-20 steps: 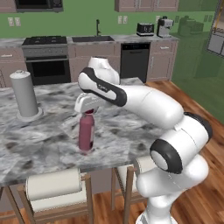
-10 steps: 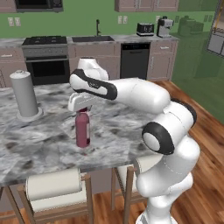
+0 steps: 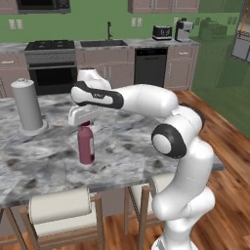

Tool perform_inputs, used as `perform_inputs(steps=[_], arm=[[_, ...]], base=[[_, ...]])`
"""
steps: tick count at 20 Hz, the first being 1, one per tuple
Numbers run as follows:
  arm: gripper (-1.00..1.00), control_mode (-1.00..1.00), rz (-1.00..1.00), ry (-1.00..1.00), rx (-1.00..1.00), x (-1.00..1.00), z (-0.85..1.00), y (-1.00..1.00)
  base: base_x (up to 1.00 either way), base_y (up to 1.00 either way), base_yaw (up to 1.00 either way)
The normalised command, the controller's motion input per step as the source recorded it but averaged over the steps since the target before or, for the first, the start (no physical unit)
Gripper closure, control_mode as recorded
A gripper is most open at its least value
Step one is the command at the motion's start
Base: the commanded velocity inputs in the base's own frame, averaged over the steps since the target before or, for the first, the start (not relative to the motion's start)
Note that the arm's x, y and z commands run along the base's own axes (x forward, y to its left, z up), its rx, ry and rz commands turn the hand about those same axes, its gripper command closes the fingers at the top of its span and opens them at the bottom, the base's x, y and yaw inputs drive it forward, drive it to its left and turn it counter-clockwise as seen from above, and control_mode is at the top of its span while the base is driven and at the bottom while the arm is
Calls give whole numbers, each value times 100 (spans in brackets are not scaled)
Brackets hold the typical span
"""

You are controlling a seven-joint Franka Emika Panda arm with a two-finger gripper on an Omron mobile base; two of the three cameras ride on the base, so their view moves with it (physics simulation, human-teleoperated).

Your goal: There is a wine glass and glass cup on the dining counter. Place the wine bottle next to the wine glass and the juice bottle next to the glass cup.

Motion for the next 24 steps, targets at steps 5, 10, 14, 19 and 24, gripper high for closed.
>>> perform_inputs(steps=[5, 10, 14, 19, 24], arm=[[100, -100, 0, 7, -6, 35, -23, 25], [100, -100, 0, 7, -2, 32, -25, 20], [100, -100, 0, 2, -1, 26, -21, 24], [100, -100, 0, 2, 0, 21, -17, 20], [100, -100, 0, 1, 0, 5, -18, 21]], base=[[0, 0, 0], [0, 0, 0], [0, 0, 0], [0, 0, 0], [0, 0, 0]])
